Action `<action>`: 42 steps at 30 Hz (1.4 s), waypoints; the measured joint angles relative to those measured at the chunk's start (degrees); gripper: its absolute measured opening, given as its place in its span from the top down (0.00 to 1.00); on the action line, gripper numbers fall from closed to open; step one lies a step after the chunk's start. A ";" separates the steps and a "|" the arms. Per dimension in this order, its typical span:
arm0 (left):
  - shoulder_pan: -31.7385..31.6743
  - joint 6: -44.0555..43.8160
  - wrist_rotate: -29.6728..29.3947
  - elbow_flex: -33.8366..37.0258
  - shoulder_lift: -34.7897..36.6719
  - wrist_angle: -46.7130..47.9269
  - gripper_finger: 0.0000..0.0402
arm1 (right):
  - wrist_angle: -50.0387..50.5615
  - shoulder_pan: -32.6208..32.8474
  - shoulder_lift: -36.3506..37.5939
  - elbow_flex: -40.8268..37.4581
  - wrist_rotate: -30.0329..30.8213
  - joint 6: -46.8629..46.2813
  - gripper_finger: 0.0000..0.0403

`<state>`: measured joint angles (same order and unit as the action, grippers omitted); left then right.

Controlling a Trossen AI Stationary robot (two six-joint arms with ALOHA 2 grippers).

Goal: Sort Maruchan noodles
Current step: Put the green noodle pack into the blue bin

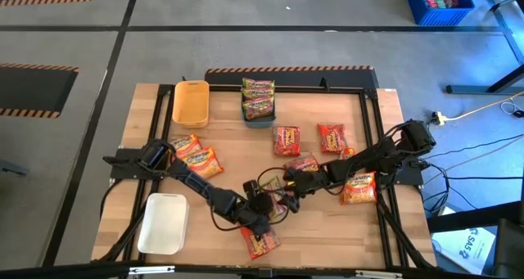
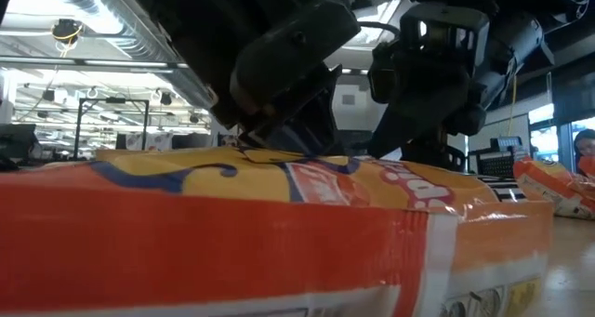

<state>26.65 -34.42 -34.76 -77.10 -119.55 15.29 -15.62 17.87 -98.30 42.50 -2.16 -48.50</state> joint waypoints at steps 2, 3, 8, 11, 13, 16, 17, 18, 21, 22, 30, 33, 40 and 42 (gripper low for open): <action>0.11 0.16 -0.46 0.00 0.00 -0.15 0.48 | -0.06 0.00 0.00 0.04 0.00 0.57 0.23; 0.11 0.36 -0.60 0.00 -0.02 -0.48 0.48 | -0.07 0.00 0.00 0.06 0.00 0.67 0.23; 0.54 3.66 -0.77 0.09 -0.16 -3.76 0.48 | -0.06 0.11 0.00 0.15 0.69 0.73 0.23; 0.77 5.41 -0.43 0.11 0.01 -4.80 0.48 | 0.24 0.15 0.07 0.37 1.15 0.90 0.23; 0.77 5.40 0.01 0.14 0.55 -4.49 0.48 | 1.29 0.15 0.22 0.54 2.74 0.99 0.23; 0.68 4.61 0.86 0.13 2.61 -3.37 0.48 | 2.55 0.21 0.22 0.59 3.47 1.01 0.23; 0.79 3.88 1.52 0.13 3.50 -2.35 0.48 | 2.67 0.22 0.22 0.59 3.19 0.99 0.23; 0.94 2.78 2.28 0.13 4.27 -1.37 0.48 | 2.70 0.21 0.22 0.59 3.02 0.99 0.23; 1.57 -1.28 4.94 0.11 6.11 1.34 0.48 | 3.10 0.20 0.22 0.56 3.00 0.97 0.23; 1.76 -2.63 5.33 0.08 6.25 1.67 0.48 | 3.19 0.20 0.22 0.56 3.02 0.95 0.23; 1.91 -6.86 5.34 0.11 3.43 4.95 0.48 | 4.34 0.15 0.22 0.48 3.84 -0.84 0.23; 1.29 -7.03 5.80 0.07 2.24 4.79 0.48 | 4.93 0.15 0.22 0.46 3.91 -1.02 0.23; 0.35 -7.03 5.55 -0.04 1.62 4.47 0.48 | 3.82 0.15 -0.17 0.35 1.40 -2.07 0.23; 0.35 -7.03 5.38 -0.04 1.62 4.40 0.48 | 1.66 0.15 -0.65 0.32 1.49 -2.08 0.23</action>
<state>27.00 -41.45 -29.38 -77.14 -117.93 19.68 -13.96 18.02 -98.95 42.83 -0.67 -50.57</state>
